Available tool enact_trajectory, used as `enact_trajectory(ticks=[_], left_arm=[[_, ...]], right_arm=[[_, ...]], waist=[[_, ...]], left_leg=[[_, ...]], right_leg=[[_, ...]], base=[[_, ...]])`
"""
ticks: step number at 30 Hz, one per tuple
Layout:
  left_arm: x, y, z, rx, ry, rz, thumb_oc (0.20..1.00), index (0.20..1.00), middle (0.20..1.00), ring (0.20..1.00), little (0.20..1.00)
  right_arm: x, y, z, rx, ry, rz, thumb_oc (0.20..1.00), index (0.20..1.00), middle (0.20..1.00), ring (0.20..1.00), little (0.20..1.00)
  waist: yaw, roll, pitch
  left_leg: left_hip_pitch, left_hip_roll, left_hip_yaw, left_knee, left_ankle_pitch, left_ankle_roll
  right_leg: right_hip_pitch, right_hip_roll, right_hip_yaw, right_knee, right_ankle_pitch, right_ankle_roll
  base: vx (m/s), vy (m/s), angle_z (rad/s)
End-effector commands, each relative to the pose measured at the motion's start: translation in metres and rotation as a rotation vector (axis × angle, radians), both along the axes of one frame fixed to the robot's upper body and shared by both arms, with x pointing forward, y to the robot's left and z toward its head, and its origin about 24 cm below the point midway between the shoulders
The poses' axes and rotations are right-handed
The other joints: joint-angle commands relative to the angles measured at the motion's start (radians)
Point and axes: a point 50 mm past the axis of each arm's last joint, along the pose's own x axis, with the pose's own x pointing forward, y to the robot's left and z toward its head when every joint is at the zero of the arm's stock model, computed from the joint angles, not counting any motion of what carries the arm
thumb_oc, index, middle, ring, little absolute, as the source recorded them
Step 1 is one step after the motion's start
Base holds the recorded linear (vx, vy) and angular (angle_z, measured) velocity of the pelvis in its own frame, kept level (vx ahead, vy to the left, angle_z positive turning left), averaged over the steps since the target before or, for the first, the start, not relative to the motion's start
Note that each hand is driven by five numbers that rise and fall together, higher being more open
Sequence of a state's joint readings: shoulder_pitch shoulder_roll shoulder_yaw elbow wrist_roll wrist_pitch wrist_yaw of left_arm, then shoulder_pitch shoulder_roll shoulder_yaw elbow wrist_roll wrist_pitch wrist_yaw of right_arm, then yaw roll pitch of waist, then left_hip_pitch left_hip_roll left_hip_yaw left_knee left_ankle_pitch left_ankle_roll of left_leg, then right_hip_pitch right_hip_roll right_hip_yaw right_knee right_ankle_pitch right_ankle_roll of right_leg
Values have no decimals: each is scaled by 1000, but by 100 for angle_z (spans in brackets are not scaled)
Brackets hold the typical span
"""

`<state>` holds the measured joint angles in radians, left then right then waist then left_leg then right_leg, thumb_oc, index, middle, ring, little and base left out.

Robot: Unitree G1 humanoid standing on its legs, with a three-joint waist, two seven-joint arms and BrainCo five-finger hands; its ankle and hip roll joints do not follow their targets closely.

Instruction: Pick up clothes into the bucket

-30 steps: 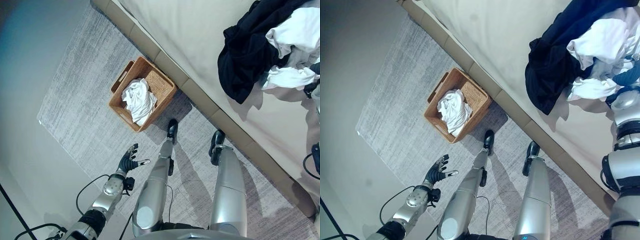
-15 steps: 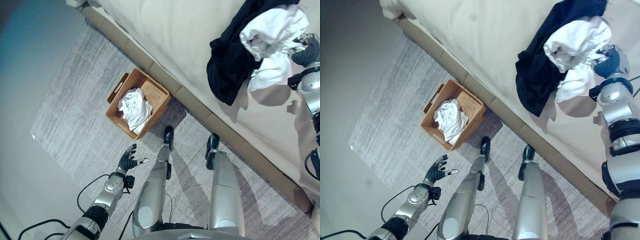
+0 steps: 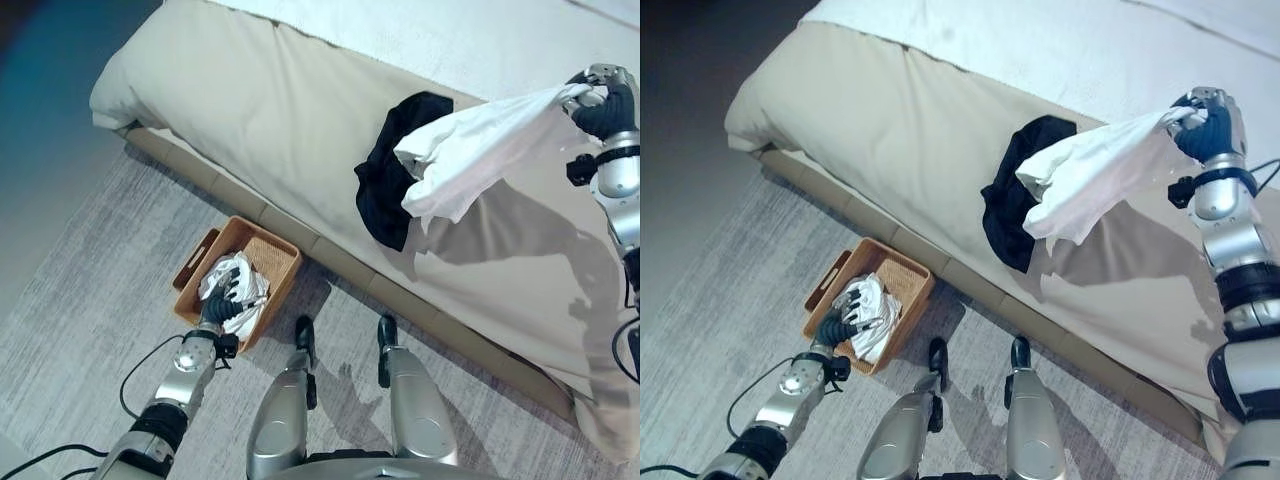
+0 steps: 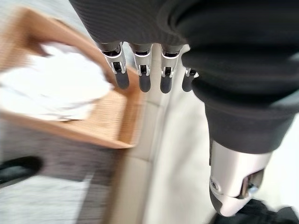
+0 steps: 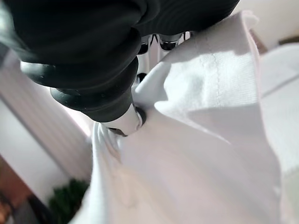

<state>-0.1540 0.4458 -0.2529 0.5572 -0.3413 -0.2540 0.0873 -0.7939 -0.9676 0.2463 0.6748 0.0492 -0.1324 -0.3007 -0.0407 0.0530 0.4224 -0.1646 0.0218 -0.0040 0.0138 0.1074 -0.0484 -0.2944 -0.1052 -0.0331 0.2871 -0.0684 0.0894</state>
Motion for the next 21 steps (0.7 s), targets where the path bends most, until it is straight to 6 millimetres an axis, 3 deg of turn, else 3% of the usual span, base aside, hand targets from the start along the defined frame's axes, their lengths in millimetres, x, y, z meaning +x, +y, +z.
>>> enact_trajectory(ticks=[1,7,11,14,16,18,19,21], left_arm=[[-2,3,17,-16,-95,-28,1000,1000,1000,1000,1000],[7,-1,53,-24,-247,-74,1000,1000,1000,1000,1000],[14,-15,82,-17,-356,-161,1000,1000,1000,1000,1000],[21,-29,98,-7,-407,-229,1000,1000,1000,1000,1000],[29,-49,113,-6,-454,-314,1000,1000,1000,1000,1000],[31,-54,117,-4,-465,-334,1000,1000,1000,1000,1000],[35,-67,121,8,-475,-385,1000,1000,1000,1000,1000],[35,-67,121,8,-476,-385,1000,1000,1000,1000,1000]], right_arm=[[-6,8,10,-52,-94,26,200,200,200,200,200],[-13,19,-6,-49,-96,79,200,200,200,200,200],[-16,33,-9,-48,-89,163,200,200,200,200,200],[-17,47,-6,-50,-95,243,200,200,200,200,200],[-19,64,1,-32,-116,346,200,200,200,200,200],[-20,66,3,-31,-115,367,200,200,200,200,200],[-20,79,11,-32,-129,436,200,200,200,200,200],[-20,78,11,-32,-129,435,200,200,200,200,200]], waist=[[-1,-54,-122],[1,-75,-222],[-1,-83,-284],[-5,-88,-320],[-10,-92,-348],[-12,-93,-354],[-15,-94,-369],[-15,-94,-367]], left_leg=[[13,-47,-18,45,-81,8],[95,-37,19,42,-127,14],[147,-29,29,27,-140,13],[179,-26,32,18,-149,11],[202,-24,35,14,-157,9],[208,-23,36,13,-159,9],[221,-22,39,11,-162,9],[222,-22,39,11,-163,9]], right_leg=[[95,-17,16,-149,94,52],[178,-17,34,-210,105,65],[233,-18,32,-239,103,66],[269,-19,22,-252,96,66],[295,-19,16,-260,90,65],[302,-19,13,-261,88,64],[316,-19,9,-262,84,63],[317,-19,8,-262,84,63]], base=[[118,54,-10],[110,24,-17],[110,-4,-15],[86,-12,-1],[65,-8,-1],[44,-6,2],[48,-5,3],[40,-1,2]])
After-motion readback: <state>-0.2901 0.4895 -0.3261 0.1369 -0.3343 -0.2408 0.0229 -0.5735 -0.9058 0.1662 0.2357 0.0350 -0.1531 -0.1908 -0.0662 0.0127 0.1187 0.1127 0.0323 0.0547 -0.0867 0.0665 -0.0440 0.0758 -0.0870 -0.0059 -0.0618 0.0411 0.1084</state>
